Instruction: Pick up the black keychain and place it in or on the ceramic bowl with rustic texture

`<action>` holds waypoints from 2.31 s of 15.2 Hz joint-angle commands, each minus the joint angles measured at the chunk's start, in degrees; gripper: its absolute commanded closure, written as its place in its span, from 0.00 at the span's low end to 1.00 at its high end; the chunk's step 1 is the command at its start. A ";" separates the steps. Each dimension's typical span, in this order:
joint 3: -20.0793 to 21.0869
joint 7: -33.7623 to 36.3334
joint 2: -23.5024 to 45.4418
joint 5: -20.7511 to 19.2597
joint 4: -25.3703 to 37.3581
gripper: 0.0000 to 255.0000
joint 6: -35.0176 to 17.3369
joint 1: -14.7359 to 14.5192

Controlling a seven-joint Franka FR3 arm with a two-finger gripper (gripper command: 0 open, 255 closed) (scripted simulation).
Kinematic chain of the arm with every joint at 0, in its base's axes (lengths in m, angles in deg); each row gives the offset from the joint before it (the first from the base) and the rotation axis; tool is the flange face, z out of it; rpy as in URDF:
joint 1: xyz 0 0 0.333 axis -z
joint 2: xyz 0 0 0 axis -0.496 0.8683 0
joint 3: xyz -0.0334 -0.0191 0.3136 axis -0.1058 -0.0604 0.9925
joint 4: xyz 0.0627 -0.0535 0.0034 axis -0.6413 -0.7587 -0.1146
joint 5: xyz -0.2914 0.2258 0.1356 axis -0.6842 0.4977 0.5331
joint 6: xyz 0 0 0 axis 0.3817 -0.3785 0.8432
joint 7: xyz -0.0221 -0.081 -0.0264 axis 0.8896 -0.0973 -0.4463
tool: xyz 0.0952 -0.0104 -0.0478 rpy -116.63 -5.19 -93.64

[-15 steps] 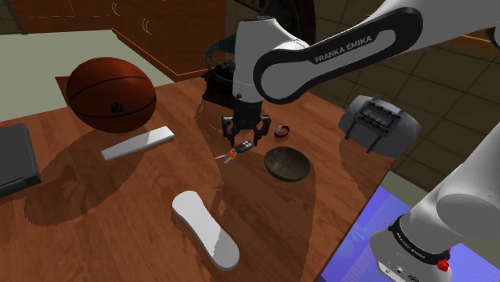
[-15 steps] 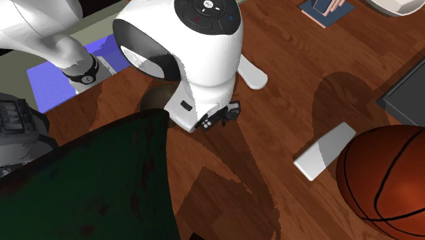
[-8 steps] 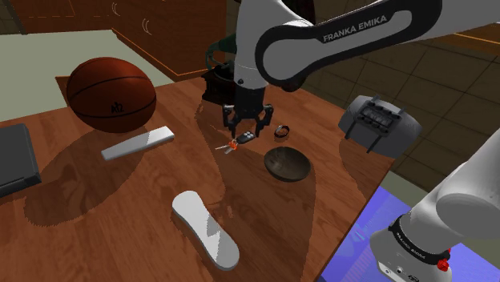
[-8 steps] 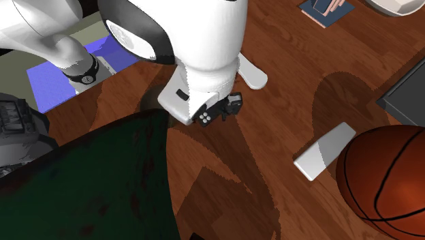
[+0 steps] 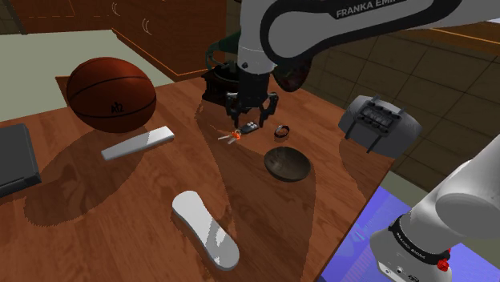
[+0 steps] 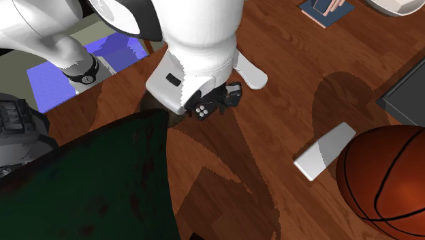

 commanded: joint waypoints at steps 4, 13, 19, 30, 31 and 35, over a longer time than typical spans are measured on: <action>-2.59 -6.82 -11.61 6.17 -10.34 1.00 -0.05 1.23; -9.43 -16.54 -28.91 11.51 -26.10 1.00 1.38 0.09; -8.52 -16.49 -27.38 11.85 -29.61 1.00 -3.65 0.02; -7.18 -16.24 -24.39 12.06 -33.65 1.00 -10.63 0.11; -7.18 -16.24 -24.39 12.06 -33.65 1.00 -10.63 0.11; -7.18 -16.24 -24.39 12.06 -33.65 1.00 -10.63 0.11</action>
